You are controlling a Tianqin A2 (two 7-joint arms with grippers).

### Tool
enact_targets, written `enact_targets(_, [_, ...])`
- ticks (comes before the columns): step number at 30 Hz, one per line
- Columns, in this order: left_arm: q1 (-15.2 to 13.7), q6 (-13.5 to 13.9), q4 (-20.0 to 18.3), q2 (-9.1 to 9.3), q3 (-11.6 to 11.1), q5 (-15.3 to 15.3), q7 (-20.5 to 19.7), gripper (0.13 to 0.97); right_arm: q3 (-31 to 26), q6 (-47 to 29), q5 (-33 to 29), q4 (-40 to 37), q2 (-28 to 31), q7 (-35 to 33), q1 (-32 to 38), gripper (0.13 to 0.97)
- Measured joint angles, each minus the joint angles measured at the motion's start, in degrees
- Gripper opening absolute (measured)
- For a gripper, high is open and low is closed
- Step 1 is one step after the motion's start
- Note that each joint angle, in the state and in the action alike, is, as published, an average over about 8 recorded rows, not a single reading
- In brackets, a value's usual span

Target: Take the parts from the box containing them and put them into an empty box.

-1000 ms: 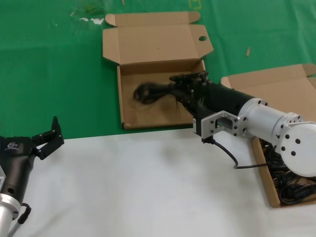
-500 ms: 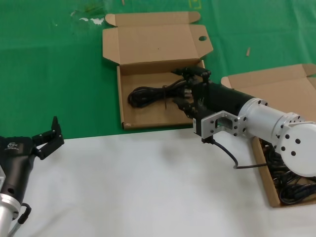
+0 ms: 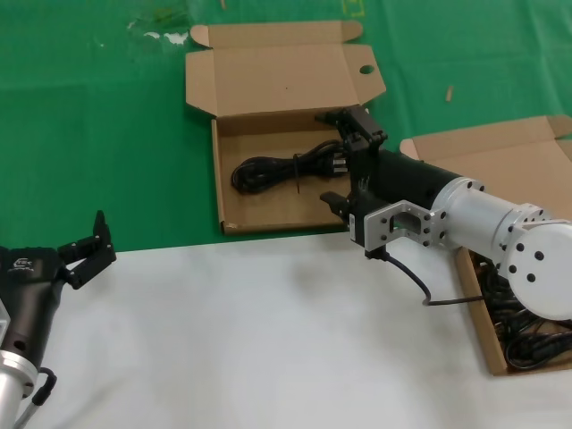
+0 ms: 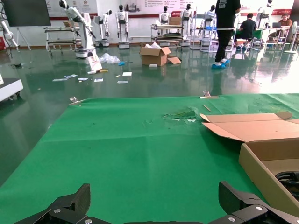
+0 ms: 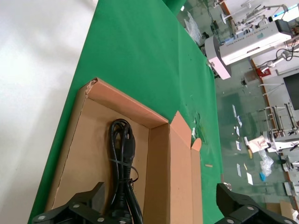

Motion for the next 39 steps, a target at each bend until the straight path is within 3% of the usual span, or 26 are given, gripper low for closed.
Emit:
enact_targets(12, [0.0,0.0,0.0,0.0,0.0,0.0,0.0,0.966,0.0,0.0,0.0,0.0,0.0,0.0,0.0,0.909])
enact_targets(21, [0.0,0.0,0.0,0.0,0.0,0.0,0.0,0.966,0.0,0.0,0.0,0.0,0.0,0.0,0.0,0.963])
enact_targets(39, [0.0,0.0,0.0,0.0,0.0,0.0,0.0,0.966,0.0,0.0,0.0,0.0,0.0,0.0,0.0,0.966])
